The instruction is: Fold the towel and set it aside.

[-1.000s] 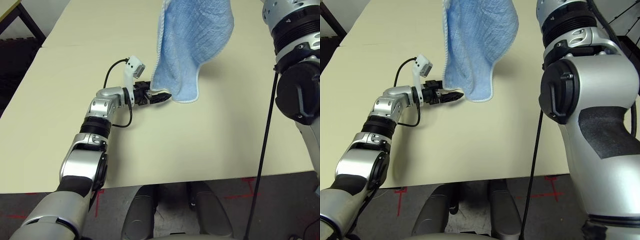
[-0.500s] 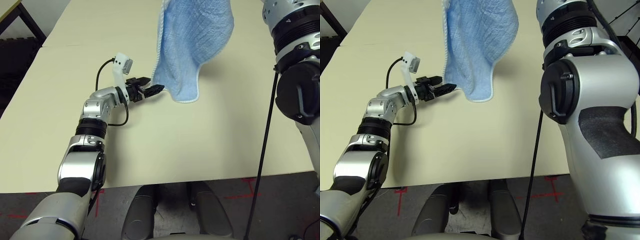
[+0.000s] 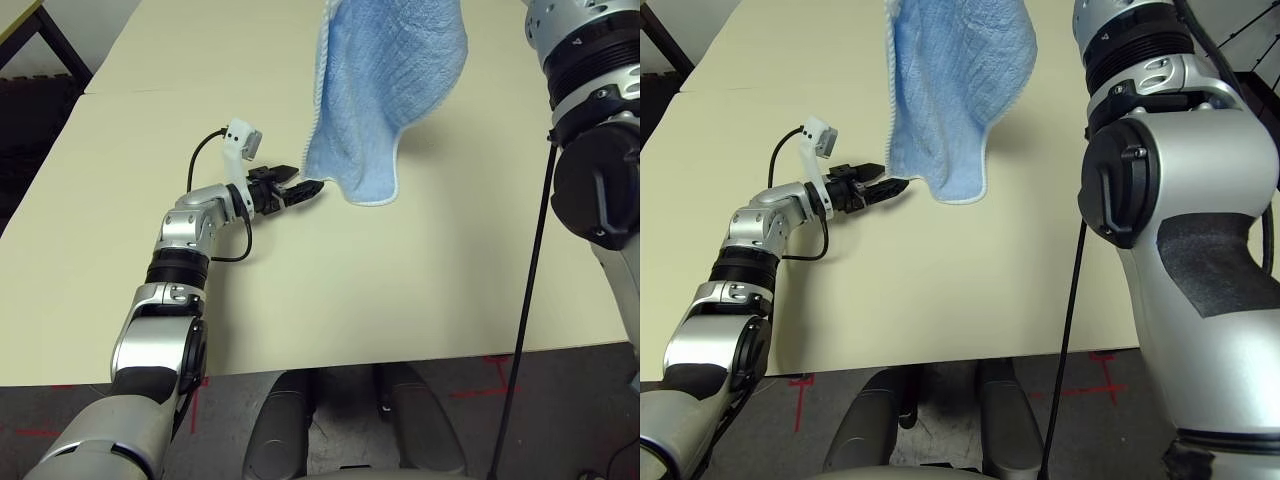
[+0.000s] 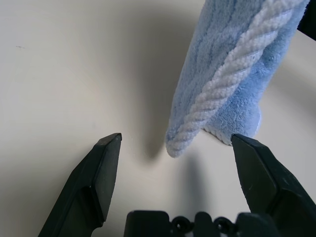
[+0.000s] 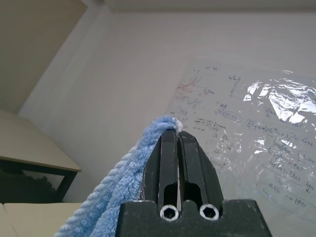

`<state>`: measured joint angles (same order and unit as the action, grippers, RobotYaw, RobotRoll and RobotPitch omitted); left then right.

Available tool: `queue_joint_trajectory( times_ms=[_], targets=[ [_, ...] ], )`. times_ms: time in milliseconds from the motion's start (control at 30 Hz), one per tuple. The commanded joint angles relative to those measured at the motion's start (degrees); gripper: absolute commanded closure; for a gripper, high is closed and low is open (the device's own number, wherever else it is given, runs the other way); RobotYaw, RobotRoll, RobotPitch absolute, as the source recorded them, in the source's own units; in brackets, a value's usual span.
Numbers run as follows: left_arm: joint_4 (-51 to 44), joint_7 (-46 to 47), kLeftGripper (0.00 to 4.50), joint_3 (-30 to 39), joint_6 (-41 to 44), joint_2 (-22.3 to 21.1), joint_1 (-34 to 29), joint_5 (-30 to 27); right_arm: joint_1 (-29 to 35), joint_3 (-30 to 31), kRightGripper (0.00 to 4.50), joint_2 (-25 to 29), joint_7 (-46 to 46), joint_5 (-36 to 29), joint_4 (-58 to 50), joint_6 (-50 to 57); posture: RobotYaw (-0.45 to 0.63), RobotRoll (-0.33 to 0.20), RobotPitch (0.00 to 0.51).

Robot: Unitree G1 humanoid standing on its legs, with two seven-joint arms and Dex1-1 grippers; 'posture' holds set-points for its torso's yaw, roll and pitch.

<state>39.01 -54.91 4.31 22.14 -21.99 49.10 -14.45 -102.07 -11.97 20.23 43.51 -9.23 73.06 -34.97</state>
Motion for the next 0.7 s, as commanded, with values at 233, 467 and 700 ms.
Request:
queue_joint_trajectory(
  times_ms=[233, 467, 700],
  targets=[
    [0.04, -0.59, 0.00, -0.26, -0.30, -1.25, -0.97, -0.20, -2.54, -0.46, 4.47, 2.45, 0.23, 0.17, -2.91, -1.39, 0.05, 0.000, 0.227],
    [0.64, -0.66, 1.82, -0.42, -0.80, -0.86, -0.65, -0.06, -2.51, -0.45, 4.50, 2.47, 0.26, 0.18, -2.89, -1.38, 0.05, 0.000, 0.228],
    [1.48, -0.86, 4.47, -0.80, -1.55, -0.67, -0.24, 0.32, -2.50, -0.39, 4.50, 2.66, 0.29, 0.27, -2.96, -1.36, 0.04, 0.000, 0.230]
  ],
)
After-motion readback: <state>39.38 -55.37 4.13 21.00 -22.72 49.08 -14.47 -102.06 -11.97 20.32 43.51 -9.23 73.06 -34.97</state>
